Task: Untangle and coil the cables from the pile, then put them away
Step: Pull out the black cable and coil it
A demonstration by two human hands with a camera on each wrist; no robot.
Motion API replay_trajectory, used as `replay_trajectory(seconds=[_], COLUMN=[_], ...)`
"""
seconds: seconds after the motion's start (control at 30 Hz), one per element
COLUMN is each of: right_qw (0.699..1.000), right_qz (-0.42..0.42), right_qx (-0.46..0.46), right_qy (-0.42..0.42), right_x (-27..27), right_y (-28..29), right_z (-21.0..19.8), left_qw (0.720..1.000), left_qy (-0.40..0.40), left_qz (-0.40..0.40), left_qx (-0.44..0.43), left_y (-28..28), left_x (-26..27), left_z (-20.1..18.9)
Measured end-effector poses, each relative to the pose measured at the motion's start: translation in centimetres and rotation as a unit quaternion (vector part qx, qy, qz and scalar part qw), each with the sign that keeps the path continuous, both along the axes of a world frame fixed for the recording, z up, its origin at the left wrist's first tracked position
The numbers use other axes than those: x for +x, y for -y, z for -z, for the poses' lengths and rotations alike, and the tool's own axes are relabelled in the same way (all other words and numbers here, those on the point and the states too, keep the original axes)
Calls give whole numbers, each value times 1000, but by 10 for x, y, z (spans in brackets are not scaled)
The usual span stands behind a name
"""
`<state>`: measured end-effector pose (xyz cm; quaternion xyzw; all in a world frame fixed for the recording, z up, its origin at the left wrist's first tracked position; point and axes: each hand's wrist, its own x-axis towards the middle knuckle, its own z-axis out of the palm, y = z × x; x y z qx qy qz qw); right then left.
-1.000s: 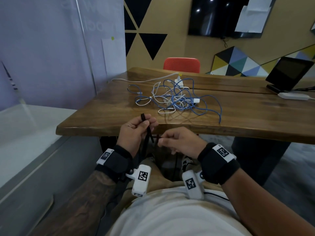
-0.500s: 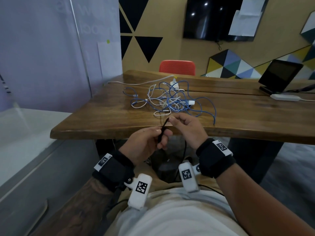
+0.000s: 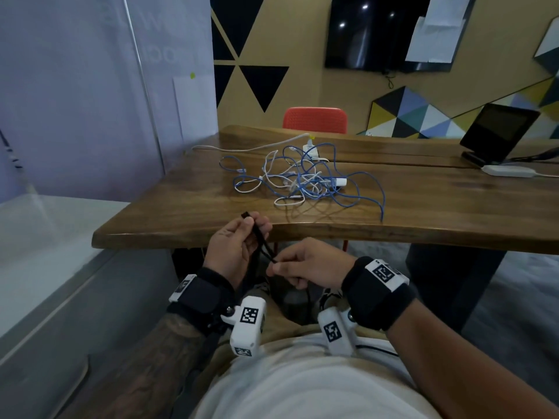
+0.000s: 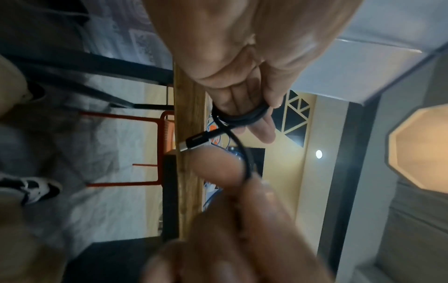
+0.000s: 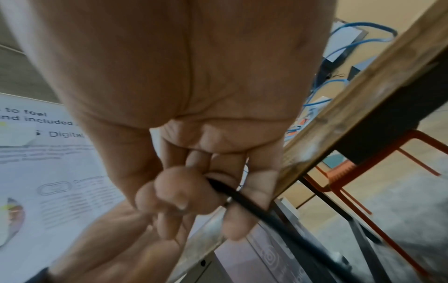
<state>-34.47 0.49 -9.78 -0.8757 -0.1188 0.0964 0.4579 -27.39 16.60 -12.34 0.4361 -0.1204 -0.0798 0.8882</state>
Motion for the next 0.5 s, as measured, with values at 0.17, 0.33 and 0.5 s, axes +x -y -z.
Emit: replay_trajectory(seconds=[0.17, 0.33, 0.5], right_qw=[993, 967, 950], right_qz=[47, 84, 132], right_qx=[47, 137, 121], right_qy=[95, 200, 256], right_x=[-1, 8, 22], right_y=[3, 21, 32], right_z=[-10, -11, 8], left_qw=[965, 966, 954], left_qy=[155, 108, 76], left_qz=[7, 153, 238], left_qx=[213, 177, 164], left_y=[1, 9, 6], left_x=[-1, -15, -24], left_z=[12, 3, -10])
